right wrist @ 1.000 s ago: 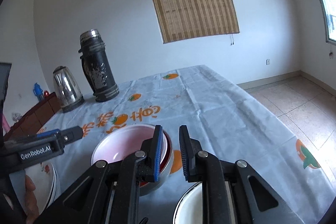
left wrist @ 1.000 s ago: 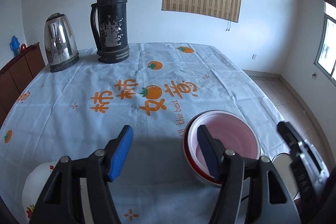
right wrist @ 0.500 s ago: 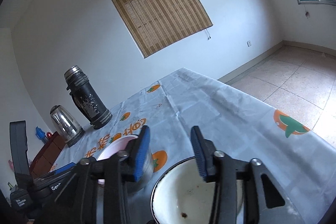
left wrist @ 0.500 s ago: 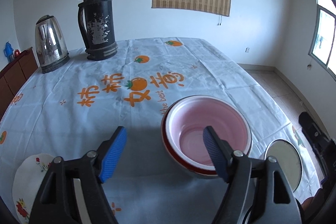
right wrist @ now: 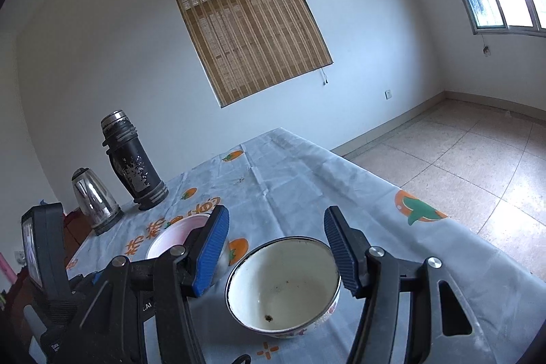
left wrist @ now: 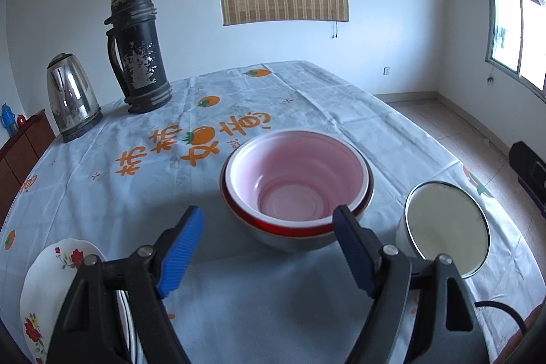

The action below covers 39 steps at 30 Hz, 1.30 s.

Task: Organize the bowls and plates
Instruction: 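Withdraw both grippers and move them to the white enamel bowl rim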

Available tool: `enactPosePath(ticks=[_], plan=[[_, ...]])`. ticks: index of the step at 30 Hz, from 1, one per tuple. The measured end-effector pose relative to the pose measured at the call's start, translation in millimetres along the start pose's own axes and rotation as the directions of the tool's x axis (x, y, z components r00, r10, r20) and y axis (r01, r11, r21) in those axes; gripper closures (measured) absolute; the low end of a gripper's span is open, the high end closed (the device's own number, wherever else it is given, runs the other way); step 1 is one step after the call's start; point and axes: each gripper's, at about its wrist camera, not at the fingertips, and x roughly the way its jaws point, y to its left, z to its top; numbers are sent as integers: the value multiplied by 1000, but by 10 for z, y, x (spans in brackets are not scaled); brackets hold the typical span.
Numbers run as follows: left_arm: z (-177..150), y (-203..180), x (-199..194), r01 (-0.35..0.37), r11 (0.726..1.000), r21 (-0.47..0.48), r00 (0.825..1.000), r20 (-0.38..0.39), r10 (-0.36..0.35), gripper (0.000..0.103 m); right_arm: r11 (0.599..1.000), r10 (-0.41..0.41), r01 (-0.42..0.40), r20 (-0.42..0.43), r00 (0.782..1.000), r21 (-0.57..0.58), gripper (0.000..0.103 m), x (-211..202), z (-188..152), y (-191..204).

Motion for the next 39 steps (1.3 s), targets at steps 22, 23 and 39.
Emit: enactPosePath(ticks=[22,23,39], plan=[[-339,97,-252,16,999,-46,999,-36,-18,24,998,15,-17,-29,999,-65,43,-582,-112,9],[-343,103,-272,14,999,-45,999,-35,-16,24,998,17,-19,-30,999,-63,43,-604,-117,7],[-457,219,-683,9,998,-60,1000,-14,-10,24,995,57,-60,-34,998,-79,43,-820,-169,152]])
